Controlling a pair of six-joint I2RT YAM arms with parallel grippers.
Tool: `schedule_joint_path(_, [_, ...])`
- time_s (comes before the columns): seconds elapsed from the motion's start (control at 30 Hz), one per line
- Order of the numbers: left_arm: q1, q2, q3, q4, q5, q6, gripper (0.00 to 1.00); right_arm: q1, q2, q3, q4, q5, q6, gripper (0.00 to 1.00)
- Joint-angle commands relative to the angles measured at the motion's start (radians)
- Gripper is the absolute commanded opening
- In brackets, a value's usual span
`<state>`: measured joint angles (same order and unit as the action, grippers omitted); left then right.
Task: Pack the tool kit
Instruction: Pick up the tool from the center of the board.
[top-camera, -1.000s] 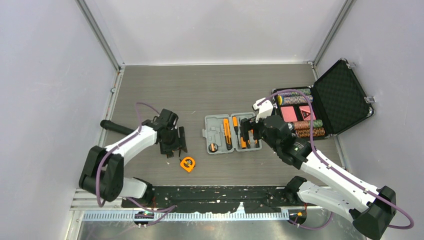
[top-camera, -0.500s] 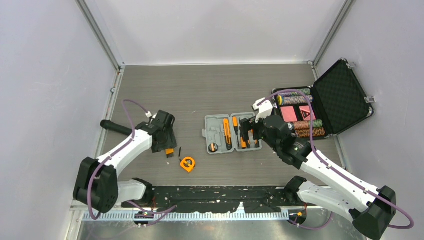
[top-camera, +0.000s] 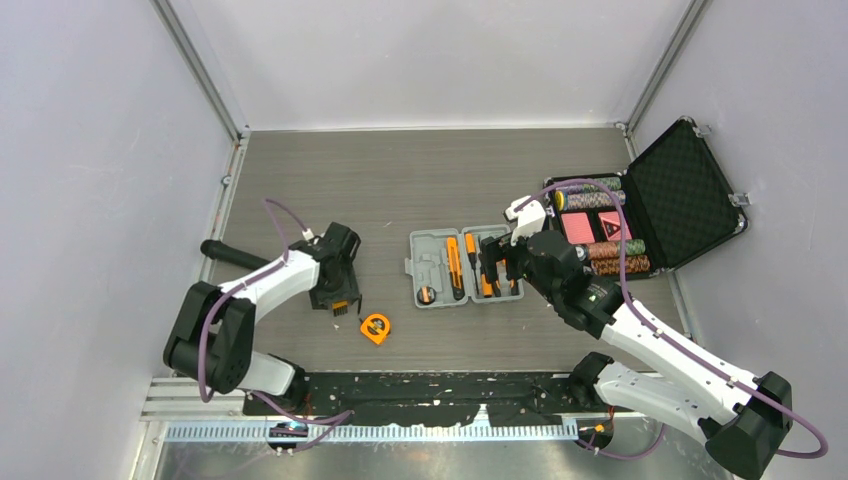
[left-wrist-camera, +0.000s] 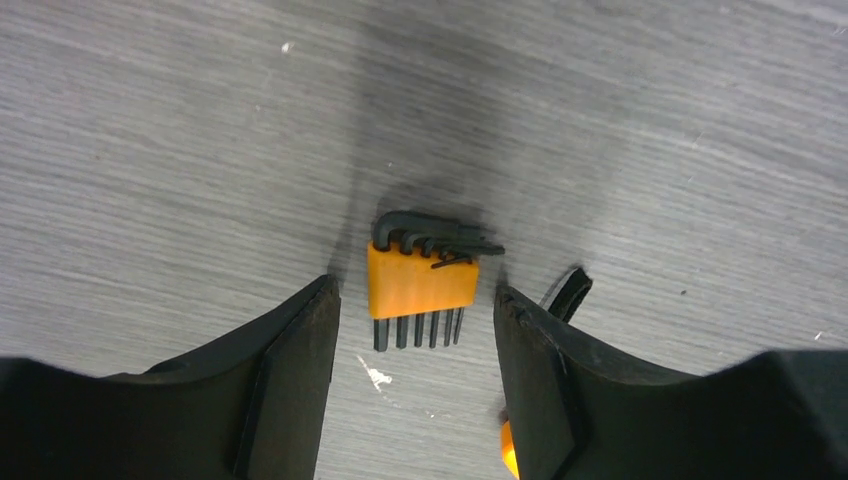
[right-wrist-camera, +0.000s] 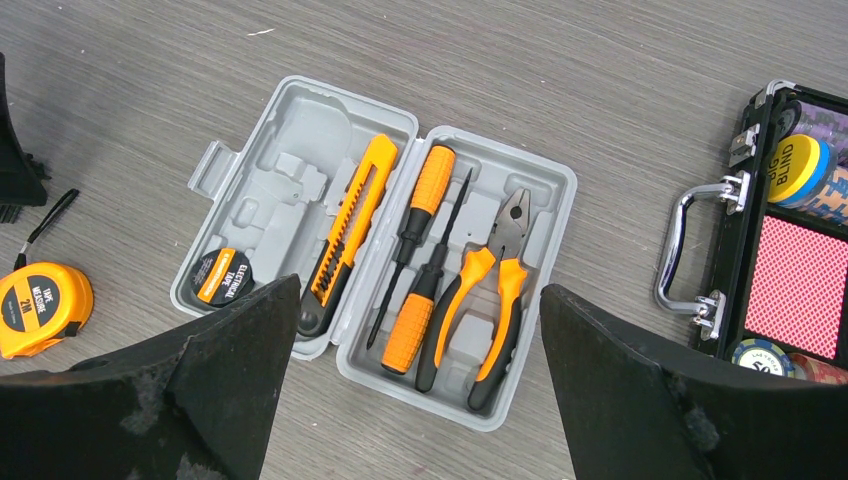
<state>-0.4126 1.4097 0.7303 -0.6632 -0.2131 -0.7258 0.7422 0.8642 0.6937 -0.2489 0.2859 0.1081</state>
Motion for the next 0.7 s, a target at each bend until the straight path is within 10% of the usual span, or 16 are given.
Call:
schedule_joint_path(0.0, [-0.005,0.038,0.039,0.035,0.002,0.001,0.58,0.000,-0.007,0.038,0.023,0.005,0.001,0.94])
schedule_joint_path(0.67, [-0.014,-0.018,0.080,-0.021,-0.016,0.003,0.29,0.000,-0.012,0.038,0.026,0.009,0.001,0.94])
